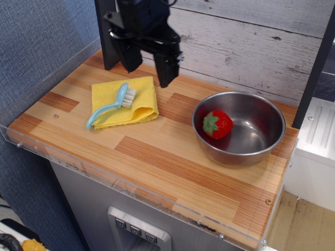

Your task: Put tge tomato inside the pan

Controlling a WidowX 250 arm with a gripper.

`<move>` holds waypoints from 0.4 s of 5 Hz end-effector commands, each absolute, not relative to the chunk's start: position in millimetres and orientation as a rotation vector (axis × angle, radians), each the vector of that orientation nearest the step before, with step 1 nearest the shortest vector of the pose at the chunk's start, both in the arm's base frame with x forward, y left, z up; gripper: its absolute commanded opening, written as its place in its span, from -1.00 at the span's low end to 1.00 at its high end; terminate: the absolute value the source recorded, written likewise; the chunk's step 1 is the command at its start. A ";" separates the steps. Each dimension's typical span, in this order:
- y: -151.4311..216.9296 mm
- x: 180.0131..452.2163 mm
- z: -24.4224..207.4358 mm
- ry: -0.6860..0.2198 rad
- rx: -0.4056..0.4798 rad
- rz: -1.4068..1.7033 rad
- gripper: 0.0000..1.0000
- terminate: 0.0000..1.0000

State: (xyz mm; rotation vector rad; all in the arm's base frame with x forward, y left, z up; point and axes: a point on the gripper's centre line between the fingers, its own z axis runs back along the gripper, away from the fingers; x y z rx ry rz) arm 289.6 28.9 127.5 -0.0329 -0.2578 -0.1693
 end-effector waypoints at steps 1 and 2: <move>25.7 288.1 135.8 -0.286 -0.027 -0.173 1.00 -1.00; 25.7 288.1 135.8 -0.286 -0.027 -0.173 1.00 1.00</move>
